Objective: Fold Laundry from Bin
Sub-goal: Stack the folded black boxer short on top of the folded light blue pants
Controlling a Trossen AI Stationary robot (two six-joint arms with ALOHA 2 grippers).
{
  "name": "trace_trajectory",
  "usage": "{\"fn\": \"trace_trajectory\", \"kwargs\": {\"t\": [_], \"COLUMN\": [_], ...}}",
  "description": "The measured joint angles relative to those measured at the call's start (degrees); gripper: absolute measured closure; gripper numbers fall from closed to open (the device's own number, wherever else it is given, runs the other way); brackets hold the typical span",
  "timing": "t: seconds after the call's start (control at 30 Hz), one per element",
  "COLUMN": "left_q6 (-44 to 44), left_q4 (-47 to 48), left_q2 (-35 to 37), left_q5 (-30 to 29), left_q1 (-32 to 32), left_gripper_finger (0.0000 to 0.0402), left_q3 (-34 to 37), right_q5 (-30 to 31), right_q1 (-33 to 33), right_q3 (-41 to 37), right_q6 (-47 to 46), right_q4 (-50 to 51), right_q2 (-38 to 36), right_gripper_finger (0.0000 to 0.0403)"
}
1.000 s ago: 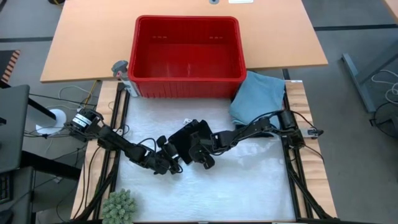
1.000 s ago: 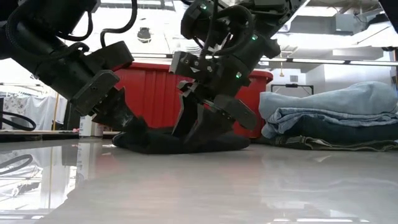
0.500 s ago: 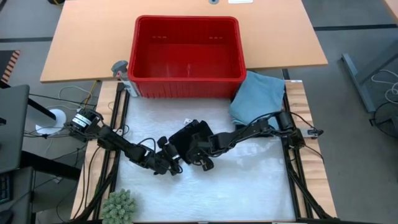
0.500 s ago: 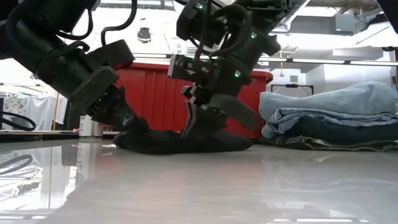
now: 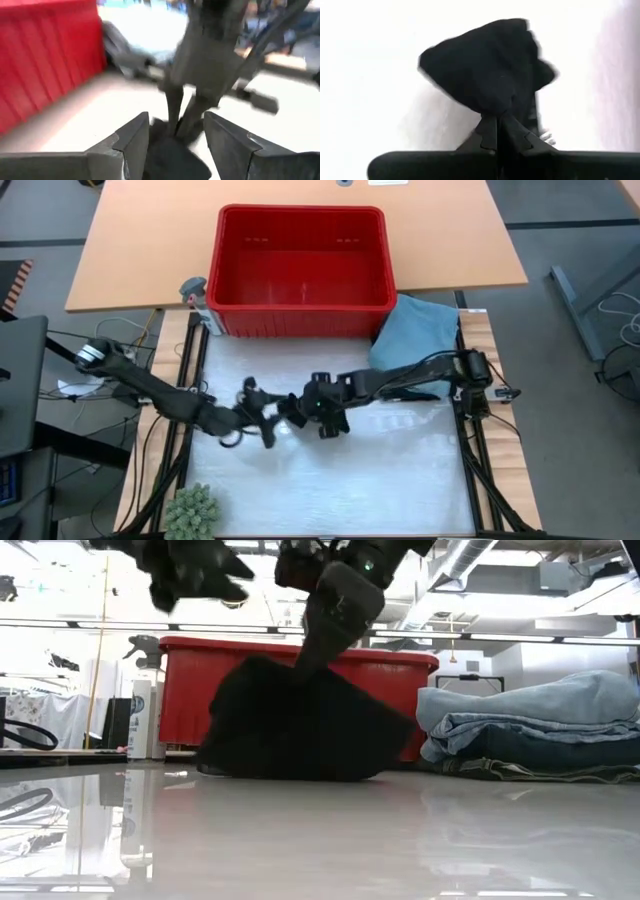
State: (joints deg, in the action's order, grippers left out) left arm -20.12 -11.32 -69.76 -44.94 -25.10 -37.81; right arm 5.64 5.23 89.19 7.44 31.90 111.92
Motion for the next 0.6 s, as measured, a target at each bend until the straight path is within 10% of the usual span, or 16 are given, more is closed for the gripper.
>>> {"fn": "trace_trajectory", "kwargs": {"t": [0.3,0.6], "left_q6": [9.0,14.9], "left_q4": [5.1,9.5], "left_q2": [18.2,21.4], "left_q5": [-7.3,-9.9], "left_q1": [0.0,0.1], "left_gripper_finger": [0.0223,0.0223], "left_q3": [-0.1,-0.1], "right_q5": [0.4,3.9], "right_q1": [-3.8,-6.2], "right_q3": [0.1,0.1], "right_q6": [-10.8,-22.9], "right_q4": [1.7,3.7], "right_q2": [-10.4,-19.0], "right_gripper_finger": [0.0379,0.0379]}}
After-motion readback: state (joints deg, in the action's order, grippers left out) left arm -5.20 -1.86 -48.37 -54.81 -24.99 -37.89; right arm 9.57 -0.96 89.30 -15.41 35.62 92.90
